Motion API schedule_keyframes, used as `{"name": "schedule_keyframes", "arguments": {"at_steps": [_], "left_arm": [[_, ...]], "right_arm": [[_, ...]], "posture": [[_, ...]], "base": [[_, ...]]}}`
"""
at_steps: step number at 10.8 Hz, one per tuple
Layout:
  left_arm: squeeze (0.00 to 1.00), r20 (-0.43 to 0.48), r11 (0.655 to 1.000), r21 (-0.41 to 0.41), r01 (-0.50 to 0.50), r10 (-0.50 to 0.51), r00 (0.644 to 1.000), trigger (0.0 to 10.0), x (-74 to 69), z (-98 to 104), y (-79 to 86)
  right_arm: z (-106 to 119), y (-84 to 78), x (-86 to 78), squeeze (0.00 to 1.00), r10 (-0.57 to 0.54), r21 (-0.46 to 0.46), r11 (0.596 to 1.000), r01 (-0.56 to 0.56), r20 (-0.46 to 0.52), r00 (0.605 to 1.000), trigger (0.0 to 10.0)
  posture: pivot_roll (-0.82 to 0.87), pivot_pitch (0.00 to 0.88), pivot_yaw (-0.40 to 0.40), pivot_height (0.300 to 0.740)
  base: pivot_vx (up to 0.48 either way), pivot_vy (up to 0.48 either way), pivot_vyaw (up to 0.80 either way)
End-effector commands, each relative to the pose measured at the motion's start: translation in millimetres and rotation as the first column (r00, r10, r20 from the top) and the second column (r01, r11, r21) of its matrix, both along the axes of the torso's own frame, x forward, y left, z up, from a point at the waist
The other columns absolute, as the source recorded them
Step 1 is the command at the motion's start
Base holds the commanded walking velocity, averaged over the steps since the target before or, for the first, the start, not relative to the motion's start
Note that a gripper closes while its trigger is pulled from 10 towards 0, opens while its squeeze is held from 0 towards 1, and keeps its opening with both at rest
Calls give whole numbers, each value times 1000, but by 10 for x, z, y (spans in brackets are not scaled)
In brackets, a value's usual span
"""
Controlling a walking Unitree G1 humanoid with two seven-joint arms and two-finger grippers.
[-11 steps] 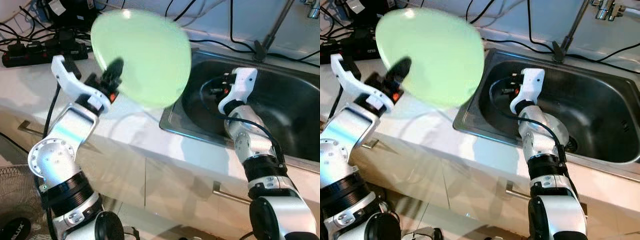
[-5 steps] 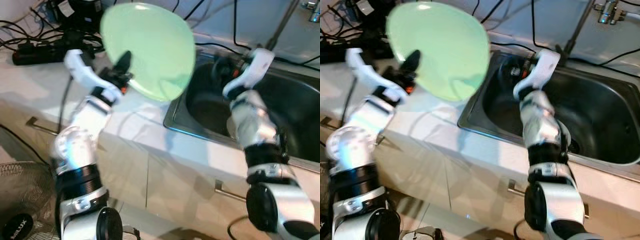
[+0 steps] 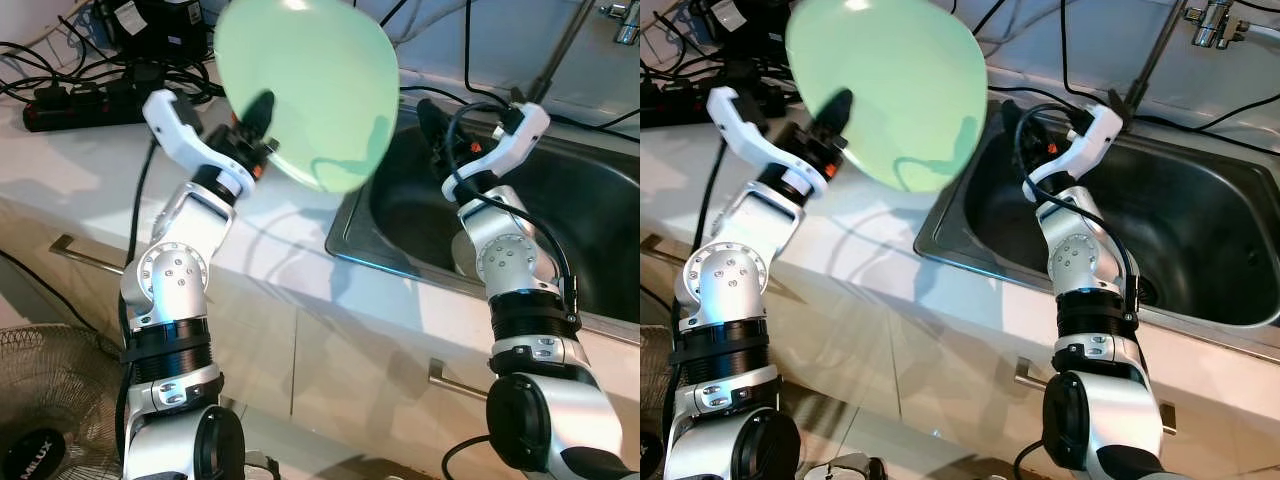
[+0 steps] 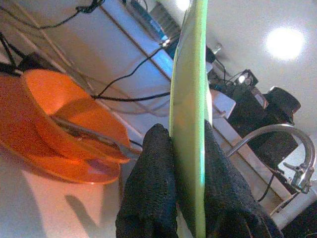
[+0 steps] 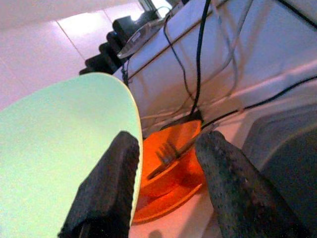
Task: Kitchen organization
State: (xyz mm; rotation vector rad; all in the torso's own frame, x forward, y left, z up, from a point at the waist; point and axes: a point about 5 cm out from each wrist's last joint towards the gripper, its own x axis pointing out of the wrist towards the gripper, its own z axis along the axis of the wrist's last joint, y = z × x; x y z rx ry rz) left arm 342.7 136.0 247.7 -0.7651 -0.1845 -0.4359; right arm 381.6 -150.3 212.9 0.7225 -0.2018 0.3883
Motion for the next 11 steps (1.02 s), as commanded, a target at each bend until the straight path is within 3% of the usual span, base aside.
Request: {"name": "schedule_keyframes", "arguments": {"at_steps": [1, 3, 5, 8, 11], "left_arm": [[0, 75, 1000, -5, 24, -23, 997, 10000, -7, 138, -36], [0, 85, 999, -25, 40, -38, 996, 10000, 5, 140, -38], [0, 78, 995, 1, 101, -101, 992, 10000, -7, 131, -138], [0, 80, 986, 13, 165, -165, 983, 10000, -31, 127, -266], [0, 78, 993, 29, 116, -117, 990, 10000, -18, 144, -119]], "right_arm": [[38, -17, -26, 0, 36, 55, 998, -37, 21, 999, 10000], [-1, 30, -73, 0, 97, 101, 990, -100, 32, 995, 10000], [-41, 106, -129, 0, 173, 210, 961, -181, 54, 983, 10000], [-110, 202, -176, 0, 212, 225, 950, -218, 53, 976, 10000], [-110, 127, -174, 0, 174, 212, 960, -181, 53, 983, 10000]], "posture": [[121, 0, -44, 740], [124, 0, -45, 740], [121, 0, -39, 740], [125, 14, -35, 740], [128, 29, -33, 740]], "base": [[0, 0, 0], [0, 0, 0], [0, 0, 0], [0, 0, 0], [0, 0, 0]]}}
